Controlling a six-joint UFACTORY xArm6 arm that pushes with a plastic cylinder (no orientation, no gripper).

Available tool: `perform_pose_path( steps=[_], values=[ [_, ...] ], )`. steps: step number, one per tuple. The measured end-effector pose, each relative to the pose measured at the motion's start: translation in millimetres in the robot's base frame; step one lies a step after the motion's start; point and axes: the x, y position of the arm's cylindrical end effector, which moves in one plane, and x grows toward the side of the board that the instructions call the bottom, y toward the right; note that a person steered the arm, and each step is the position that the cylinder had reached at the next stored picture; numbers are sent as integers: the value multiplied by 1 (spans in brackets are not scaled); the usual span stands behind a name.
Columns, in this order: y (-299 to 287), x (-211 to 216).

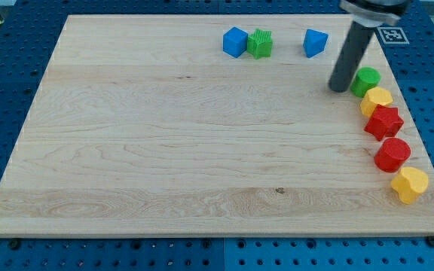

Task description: Slide the blue cube above the green circle

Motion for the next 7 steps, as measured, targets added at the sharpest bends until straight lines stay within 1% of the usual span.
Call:
perform_pose_path(
  steps=[2, 3, 4, 5, 6, 7],
  values=[
    [-165, -8],
    [-203, -54],
    [-209, -108],
    [-209, -118],
    [-204, -118],
    [-181, -118]
  ],
)
